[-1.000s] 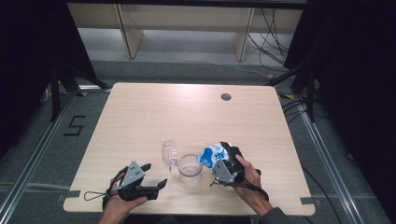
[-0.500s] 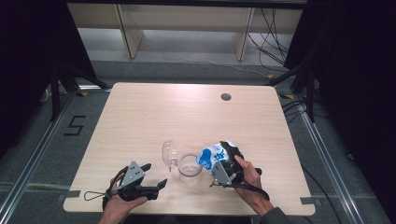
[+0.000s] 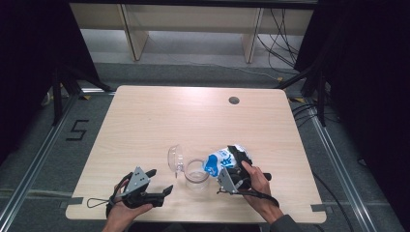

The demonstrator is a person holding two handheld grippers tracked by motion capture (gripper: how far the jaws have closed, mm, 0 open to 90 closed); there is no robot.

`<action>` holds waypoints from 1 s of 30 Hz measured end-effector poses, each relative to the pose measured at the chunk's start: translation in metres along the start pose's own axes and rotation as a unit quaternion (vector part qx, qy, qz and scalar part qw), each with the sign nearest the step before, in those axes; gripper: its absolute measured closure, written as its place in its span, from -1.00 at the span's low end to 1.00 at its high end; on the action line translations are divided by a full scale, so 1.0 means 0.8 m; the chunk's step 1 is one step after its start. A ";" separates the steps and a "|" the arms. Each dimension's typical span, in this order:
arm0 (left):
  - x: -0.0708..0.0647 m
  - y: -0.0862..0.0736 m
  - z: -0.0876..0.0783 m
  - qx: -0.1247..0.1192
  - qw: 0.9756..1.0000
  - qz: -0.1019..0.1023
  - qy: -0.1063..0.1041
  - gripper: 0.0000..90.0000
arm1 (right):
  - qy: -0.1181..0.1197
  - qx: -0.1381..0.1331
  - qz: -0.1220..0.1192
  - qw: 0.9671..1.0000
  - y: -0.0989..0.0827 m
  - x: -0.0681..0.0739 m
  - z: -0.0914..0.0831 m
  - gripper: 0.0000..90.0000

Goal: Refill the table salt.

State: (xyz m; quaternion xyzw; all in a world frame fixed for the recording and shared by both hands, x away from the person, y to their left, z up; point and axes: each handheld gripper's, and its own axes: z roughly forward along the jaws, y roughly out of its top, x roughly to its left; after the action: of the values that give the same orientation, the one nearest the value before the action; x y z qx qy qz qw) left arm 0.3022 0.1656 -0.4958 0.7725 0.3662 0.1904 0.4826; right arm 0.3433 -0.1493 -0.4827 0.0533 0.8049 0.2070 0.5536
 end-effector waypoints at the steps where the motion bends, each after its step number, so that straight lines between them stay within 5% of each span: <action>1: 0.000 0.000 0.000 0.000 1.000 0.000 0.000 -0.61 | 0.000 0.002 0.000 1.000 0.000 0.000 0.000 0.09; 4: -0.001 0.000 0.000 0.001 1.000 -0.005 -0.001 -0.61 | -0.007 -0.003 -0.030 1.000 0.001 -0.003 0.000 0.09; 5: -0.001 0.000 0.000 0.001 1.000 -0.005 -0.001 -0.61 | -0.001 0.000 -0.012 1.000 0.000 0.000 0.001 0.09; 6: -0.001 0.000 0.000 0.001 1.000 -0.005 -0.001 -0.61 | -0.003 0.000 -0.028 1.000 0.002 -0.002 0.000 0.10; 7: -0.001 0.000 0.000 0.000 1.000 -0.006 -0.001 -0.61 | -0.001 0.004 -0.008 1.000 0.001 0.001 0.001 0.09; 10: -0.001 0.000 0.000 0.000 1.000 -0.005 -0.001 -0.61 | -0.003 0.006 -0.006 1.000 0.000 0.003 0.001 0.10; 17: 0.000 0.000 0.000 0.001 1.000 0.001 -0.001 -0.61 | -0.006 0.007 -0.023 1.000 0.001 0.004 0.002 0.10; 18: 0.000 0.000 0.000 0.001 1.000 0.001 -0.001 -0.61 | -0.009 0.001 -0.048 0.999 0.002 0.001 0.003 0.10; 20: 0.000 0.000 0.000 0.001 1.000 0.001 -0.001 -0.61 | -0.005 0.008 -0.024 1.000 0.002 0.005 0.001 0.10; 23: 0.000 0.000 0.000 0.001 1.000 0.001 -0.001 -0.61 | -0.012 -0.007 -0.041 0.999 0.001 0.002 0.004 0.10; 28: 0.000 0.000 0.000 0.001 1.000 0.001 -0.001 -0.61 | -0.016 0.008 -0.036 0.999 0.002 0.005 0.003 0.10; 30: 0.000 0.000 0.000 0.001 1.000 0.002 -0.001 -0.61 | -0.019 -0.007 -0.058 0.998 0.002 0.003 0.005 0.10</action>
State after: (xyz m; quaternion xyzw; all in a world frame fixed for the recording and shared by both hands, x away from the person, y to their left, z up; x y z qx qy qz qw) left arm 0.3023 0.1652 -0.4961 0.7739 0.3646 0.1897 0.4818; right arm 0.3459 -0.1462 -0.4853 0.0065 0.7944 0.1785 0.5806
